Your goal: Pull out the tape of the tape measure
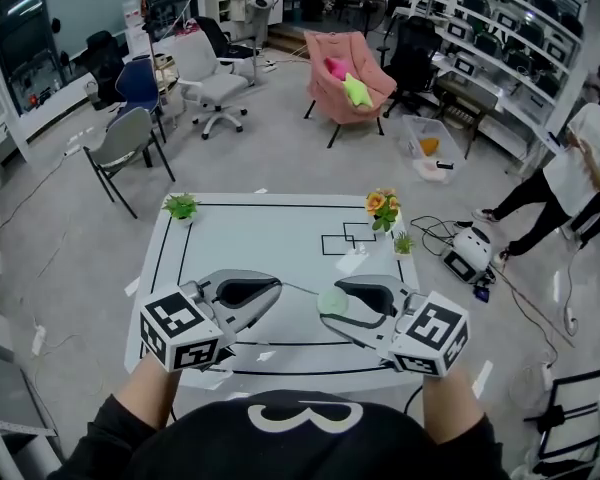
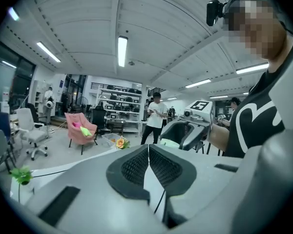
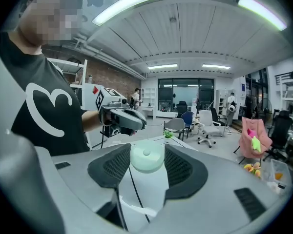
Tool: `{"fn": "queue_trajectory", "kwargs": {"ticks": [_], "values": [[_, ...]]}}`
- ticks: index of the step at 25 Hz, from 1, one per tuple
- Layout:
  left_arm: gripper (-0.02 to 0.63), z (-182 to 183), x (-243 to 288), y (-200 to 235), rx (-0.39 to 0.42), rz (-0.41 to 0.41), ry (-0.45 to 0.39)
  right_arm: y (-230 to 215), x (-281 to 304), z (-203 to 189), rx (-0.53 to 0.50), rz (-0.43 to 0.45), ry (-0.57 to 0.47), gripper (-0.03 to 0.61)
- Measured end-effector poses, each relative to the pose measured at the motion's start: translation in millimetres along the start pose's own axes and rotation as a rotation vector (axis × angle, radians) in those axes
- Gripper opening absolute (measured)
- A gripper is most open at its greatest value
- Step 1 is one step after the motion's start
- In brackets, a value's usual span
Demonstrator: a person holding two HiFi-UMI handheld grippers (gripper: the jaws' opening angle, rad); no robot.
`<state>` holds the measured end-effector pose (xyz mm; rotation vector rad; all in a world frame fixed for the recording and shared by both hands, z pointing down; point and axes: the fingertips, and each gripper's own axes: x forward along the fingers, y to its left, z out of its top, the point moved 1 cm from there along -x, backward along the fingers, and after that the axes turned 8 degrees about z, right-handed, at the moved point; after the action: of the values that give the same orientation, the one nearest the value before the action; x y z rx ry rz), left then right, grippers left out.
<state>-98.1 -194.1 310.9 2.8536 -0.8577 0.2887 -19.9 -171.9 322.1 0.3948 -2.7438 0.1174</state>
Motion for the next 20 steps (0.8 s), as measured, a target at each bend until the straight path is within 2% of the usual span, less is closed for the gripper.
{"fn": "queue_trajectory", "kwargs": {"ticks": [4,8,14,20], "values": [[0.014,-4.0,-1.8,13.0,0.003,0.087,-0.021,-10.6,-1.2,-5.3,0.03,-0.054,-0.018,0.222],[0.014,-6.8,-5.0,17.3,0.022,0.124,-0.036,-15.6,-1.2,-7.9,0.038,-0.081,-0.03,0.222],[0.014,-12.4,-16.1,32.0,-0.047,0.2,-0.046,-21.4,-9.4,-15.9,0.06,-0.116,-0.032,0.222],[0.014,-12.7,-28.2,36.7,-0.059,0.247,-0.051,-19.9,-18.4,-18.8,0.082,-0.134,-0.047,0.222]]}}
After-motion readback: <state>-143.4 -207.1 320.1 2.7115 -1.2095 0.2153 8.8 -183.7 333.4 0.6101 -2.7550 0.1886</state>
